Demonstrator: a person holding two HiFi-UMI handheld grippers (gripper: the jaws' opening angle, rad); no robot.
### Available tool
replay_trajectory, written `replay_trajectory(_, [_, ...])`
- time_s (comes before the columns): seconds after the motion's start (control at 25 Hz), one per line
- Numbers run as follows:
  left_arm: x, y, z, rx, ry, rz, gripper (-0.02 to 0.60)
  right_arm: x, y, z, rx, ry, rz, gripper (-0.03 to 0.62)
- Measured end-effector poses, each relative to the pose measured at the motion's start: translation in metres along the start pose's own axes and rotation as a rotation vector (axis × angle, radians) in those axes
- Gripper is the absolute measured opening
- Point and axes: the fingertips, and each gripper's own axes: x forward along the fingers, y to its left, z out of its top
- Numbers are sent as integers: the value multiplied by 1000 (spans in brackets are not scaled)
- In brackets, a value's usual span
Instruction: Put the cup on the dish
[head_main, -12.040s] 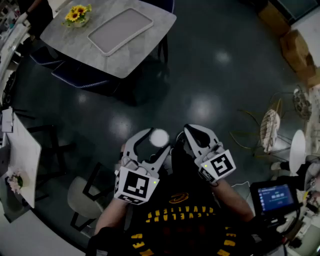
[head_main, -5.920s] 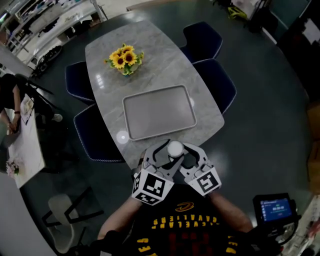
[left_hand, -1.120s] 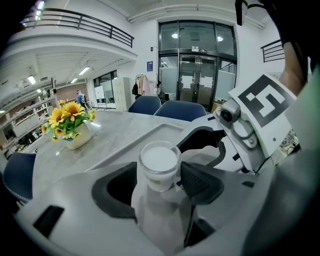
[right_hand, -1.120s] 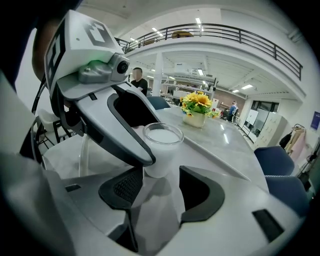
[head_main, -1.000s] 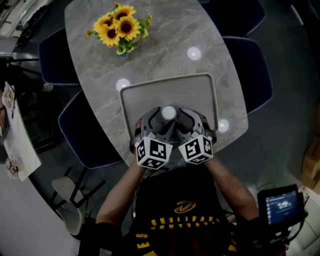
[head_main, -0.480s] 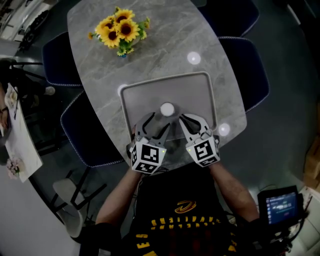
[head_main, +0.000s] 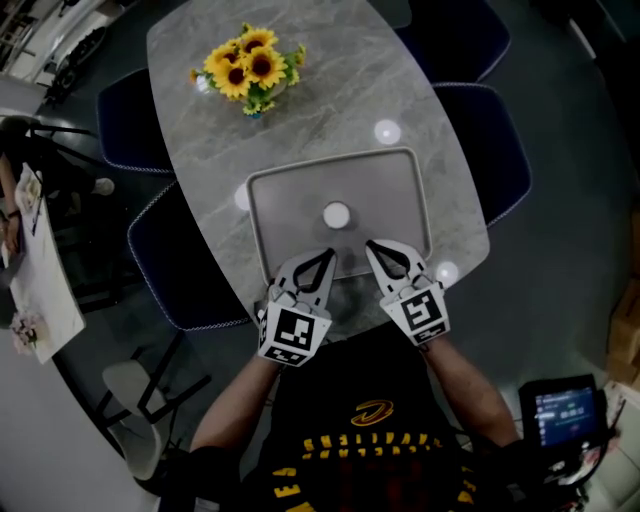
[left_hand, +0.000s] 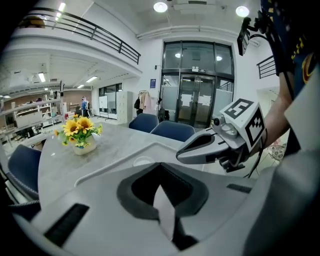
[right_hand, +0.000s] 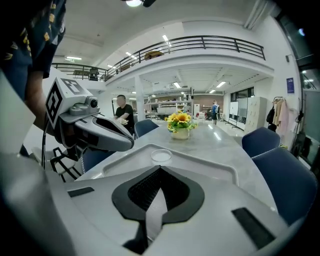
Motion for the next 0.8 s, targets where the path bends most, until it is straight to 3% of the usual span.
replay_trajectory(0.64, [-35,-23,20,51,-80,-1,0,-44,13,37,59,-138,-69,6])
replay_trajectory(0.8, [-42,-28,18,56,-95,-19,0,-53,20,43,-8,-146,-100,6])
